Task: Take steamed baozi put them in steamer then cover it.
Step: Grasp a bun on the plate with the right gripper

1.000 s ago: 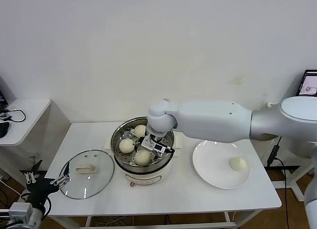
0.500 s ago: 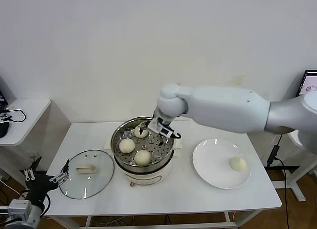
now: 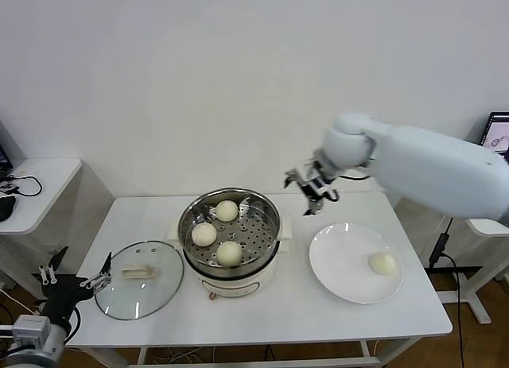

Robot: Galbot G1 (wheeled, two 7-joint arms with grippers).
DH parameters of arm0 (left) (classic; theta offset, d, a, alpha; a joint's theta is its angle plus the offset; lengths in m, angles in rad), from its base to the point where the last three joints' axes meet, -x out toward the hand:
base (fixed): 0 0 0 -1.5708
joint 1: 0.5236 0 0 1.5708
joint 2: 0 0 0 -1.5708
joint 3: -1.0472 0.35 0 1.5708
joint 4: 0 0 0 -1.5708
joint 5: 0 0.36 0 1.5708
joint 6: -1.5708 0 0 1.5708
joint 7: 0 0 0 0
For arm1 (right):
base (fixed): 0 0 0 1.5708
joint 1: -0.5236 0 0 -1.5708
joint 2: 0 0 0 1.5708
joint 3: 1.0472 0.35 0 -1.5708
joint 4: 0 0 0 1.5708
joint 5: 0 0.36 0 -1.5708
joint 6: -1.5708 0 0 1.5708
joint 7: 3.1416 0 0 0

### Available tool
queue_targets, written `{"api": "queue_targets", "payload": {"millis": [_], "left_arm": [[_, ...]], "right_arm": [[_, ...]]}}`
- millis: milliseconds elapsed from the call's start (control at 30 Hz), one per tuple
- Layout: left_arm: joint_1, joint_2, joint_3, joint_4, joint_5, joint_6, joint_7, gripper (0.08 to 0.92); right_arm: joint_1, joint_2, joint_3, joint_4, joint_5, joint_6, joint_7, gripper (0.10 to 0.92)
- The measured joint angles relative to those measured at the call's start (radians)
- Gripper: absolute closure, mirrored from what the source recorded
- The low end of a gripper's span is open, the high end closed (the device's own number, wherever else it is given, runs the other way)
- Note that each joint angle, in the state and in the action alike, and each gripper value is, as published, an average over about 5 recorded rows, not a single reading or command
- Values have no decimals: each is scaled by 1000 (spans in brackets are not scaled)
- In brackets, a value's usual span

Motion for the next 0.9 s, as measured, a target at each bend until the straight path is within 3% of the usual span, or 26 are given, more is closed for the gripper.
{"api": "queue_targets", "payload": {"millis": [433, 900], "left_arm": [[-7, 14, 14, 21, -2, 5, 0, 177], [3, 9, 13, 29, 8, 8, 0, 177]], "right_arm": [[-299, -228, 243, -47, -119, -13, -39, 202], [-589, -217, 486, -177, -275, 28, -45, 203]]}}
